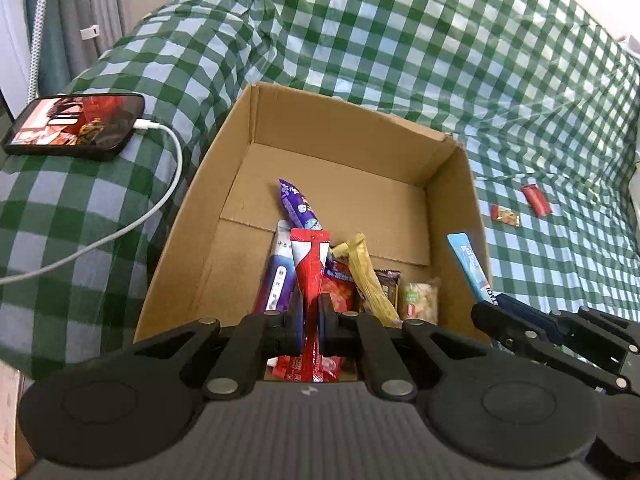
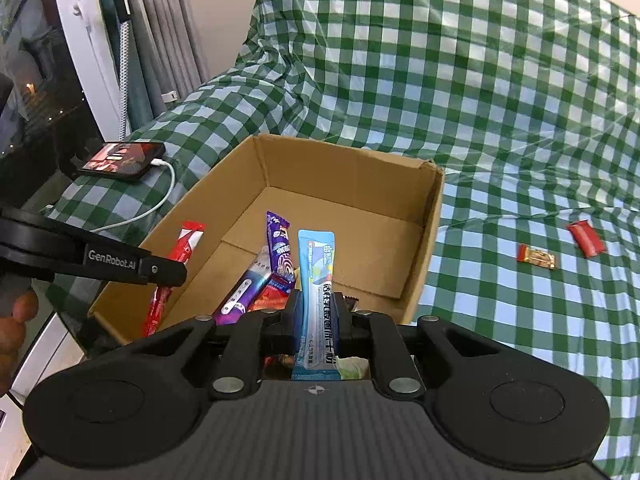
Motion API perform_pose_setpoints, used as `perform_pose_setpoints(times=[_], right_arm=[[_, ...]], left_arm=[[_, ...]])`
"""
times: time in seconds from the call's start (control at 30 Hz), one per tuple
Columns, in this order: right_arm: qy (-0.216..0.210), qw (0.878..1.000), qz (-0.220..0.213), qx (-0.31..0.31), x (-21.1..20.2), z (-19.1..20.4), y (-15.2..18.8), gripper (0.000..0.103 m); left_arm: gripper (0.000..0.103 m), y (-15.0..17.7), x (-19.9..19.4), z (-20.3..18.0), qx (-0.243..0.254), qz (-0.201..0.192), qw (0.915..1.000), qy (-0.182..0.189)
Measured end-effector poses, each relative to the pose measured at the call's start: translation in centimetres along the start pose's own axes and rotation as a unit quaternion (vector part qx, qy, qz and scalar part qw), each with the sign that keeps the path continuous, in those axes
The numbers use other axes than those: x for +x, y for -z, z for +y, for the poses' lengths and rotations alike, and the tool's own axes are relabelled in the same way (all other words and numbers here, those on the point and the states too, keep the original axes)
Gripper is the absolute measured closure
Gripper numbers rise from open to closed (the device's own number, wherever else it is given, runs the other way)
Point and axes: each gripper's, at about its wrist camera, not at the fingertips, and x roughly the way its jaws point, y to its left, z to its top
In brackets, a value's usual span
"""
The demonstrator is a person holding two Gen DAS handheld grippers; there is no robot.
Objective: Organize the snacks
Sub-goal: 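Open both tools to drop the red bar and light-blue stick into the box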
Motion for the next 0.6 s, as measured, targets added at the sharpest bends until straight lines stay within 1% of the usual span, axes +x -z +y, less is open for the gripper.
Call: perform_pose_setpoints(times=[0.17,0.23,0.27,0.33,0.37,0.4,0.43,0.47,0.5,0.53,0.6], right_arm=[[-0.002,1.000,0.009,0.001,2.3,-0.4,-0.6,0.088],[-0.002,1.000,0.011,0.003,3.1,-0.6,-0.8,0.088],[-0.003,1.000,0.012,0.006,3.4,-0.7,-1.0,0.088],[-0.010,1.000,0.010,0.013,4.1,-1.0,-1.5,0.082],[-0.009,1.000,0.007,0.019,4.4,-1.2,-1.8,0.080],[-0.009,1.000,0.006,0.027,4.6,-1.5,-2.1,0.065],[-0.007,0.999,0.007,0.037,4.7,-1.7,-2.4,0.048],[-0.004,0.999,0.006,0.048,4.6,-2.0,-2.6,0.042],[0.000,0.998,0.003,0.055,4.4,-2.1,-2.7,0.033],[0.004,0.998,0.001,0.057,4.1,-2.1,-2.6,0.024],[0.013,0.998,0.006,0.057,3.3,-1.9,-1.9,0.014]], left_arm=[[0.095,-1.3,2.0,0.0,0.005,0.005,0.9999,-0.011],[0.093,-1.6,2.7,0.0,0.007,0.006,0.9998,-0.019],[0.088,-1.8,2.9,0.0,0.007,0.005,0.9997,-0.024],[0.055,-2.4,3.3,0.3,0.004,0.005,0.9995,-0.030],[0.015,-2.6,3.3,0.4,0.000,0.004,0.9994,-0.035],[0.001,-2.8,3.0,0.7,-0.009,-0.001,0.9988,-0.048],[0.000,-2.7,2.5,0.9,-0.020,-0.017,0.9979,-0.060],[0.000,-2.5,2.0,1.1,-0.023,-0.027,0.9972,-0.065],[0.000,-2.3,1.7,1.1,-0.020,-0.028,0.9972,-0.066],[0.000,-2.1,1.6,1.2,-0.014,-0.019,0.9975,-0.067],[0.000,-1.4,1.5,1.1,-0.010,0.001,0.9975,-0.069]])
